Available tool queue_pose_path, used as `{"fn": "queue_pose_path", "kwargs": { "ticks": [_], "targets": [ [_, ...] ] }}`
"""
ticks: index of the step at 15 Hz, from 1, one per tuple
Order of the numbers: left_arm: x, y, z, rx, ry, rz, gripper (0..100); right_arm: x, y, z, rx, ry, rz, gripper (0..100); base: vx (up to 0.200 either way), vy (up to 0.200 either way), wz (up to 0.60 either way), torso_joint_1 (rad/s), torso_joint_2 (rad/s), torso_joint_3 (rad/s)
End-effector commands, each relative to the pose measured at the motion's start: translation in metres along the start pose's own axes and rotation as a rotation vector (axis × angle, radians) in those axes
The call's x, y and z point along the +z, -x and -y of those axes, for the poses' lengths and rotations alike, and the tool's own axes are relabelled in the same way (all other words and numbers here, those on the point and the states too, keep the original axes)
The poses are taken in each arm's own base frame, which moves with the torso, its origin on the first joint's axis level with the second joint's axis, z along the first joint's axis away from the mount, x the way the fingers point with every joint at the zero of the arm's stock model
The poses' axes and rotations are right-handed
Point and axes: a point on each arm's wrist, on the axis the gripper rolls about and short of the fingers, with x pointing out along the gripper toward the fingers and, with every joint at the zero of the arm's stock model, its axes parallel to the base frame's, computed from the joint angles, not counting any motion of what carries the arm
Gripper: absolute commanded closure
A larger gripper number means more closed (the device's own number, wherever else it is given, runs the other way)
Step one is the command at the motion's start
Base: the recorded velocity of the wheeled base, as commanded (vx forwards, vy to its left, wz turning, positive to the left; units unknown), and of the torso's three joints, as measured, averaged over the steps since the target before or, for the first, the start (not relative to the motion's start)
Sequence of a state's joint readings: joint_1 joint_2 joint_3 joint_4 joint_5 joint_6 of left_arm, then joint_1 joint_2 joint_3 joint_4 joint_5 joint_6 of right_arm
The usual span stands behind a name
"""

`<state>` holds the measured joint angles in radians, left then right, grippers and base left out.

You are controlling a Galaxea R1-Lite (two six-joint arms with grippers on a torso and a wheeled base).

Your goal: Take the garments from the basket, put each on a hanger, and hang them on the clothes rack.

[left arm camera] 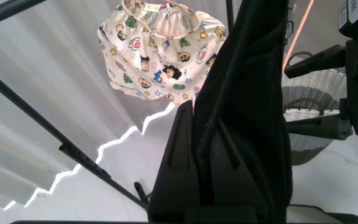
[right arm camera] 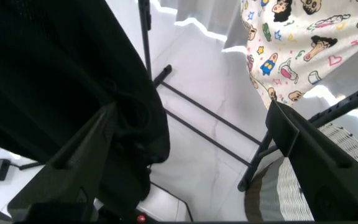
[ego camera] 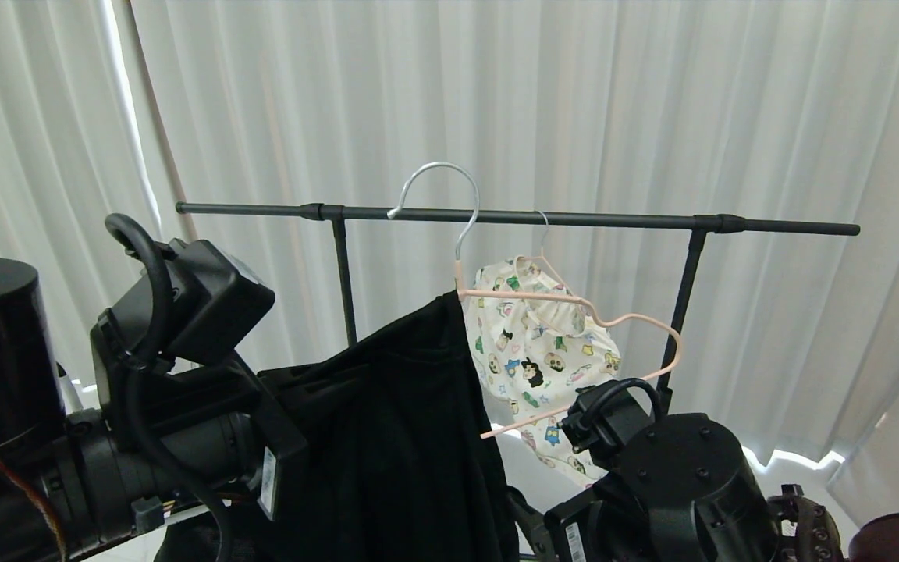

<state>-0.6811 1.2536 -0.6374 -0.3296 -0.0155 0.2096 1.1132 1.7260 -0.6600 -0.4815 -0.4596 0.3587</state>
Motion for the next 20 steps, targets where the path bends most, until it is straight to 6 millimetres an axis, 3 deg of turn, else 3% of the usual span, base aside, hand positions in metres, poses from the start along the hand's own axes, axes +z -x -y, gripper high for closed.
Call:
{"fn": "queue_pose_path", "kwargs": {
  "ticks": [1, 14, 20],
  "targets": [
    [0.000, 0.000, 0.000, 0.000, -0.001, 0.000, 100, 0.001, 0.001, 0.000, -0.002, -0.001, 0.004, 0, 0.000, 0.000, 0.00, 0.000, 0.00, 0.000],
    [0.008, -0.003, 0.012, -0.058, -0.015, 0.021, 100, -0.013, -0.001, -0.005, -0.006, 0.039, -0.032, 0, 0.000, 0.000, 0.00, 0.000, 0.00, 0.000],
    [0.008, -0.001, 0.007, -0.002, -0.004, 0.019, 100, -0.030, 0.012, 0.022, -0.084, 0.070, -0.071, 0, 0.000, 0.000, 0.00, 0.000, 0.00, 0.000]
  ]
}}
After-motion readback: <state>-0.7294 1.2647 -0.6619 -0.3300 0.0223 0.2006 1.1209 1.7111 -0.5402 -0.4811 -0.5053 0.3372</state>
